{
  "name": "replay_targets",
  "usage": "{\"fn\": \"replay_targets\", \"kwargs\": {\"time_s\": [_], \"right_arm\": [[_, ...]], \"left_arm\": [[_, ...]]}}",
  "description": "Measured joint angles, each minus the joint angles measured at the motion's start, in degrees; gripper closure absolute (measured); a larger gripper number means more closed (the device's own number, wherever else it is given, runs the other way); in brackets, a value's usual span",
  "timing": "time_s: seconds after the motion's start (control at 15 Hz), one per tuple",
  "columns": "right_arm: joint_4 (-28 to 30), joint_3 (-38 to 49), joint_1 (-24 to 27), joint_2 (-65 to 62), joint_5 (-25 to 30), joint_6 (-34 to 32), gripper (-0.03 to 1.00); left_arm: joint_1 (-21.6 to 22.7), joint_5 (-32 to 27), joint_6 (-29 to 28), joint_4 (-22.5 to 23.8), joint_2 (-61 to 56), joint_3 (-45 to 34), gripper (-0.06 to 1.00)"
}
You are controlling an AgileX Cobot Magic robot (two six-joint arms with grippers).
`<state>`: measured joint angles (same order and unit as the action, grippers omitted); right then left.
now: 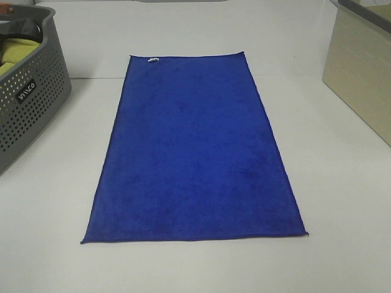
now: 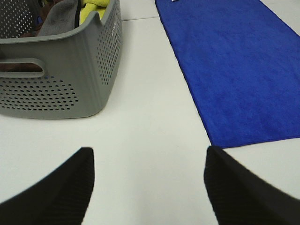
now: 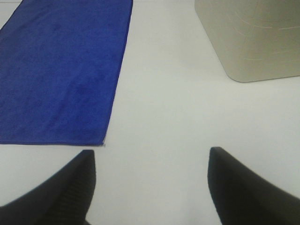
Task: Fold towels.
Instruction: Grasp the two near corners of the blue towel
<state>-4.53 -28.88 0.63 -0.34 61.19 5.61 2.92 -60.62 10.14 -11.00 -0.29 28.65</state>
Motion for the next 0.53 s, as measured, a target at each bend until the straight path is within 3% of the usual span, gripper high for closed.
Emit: {"fn": "replay_targets", "kwargs": {"time_s": [0.53], "right_arm": [[0.0, 0.0, 0.0, 0.0, 0.0, 0.0, 0.32]], "left_arm": [[0.0, 0.0, 0.0, 0.0, 0.0, 0.0, 0.3]]}}
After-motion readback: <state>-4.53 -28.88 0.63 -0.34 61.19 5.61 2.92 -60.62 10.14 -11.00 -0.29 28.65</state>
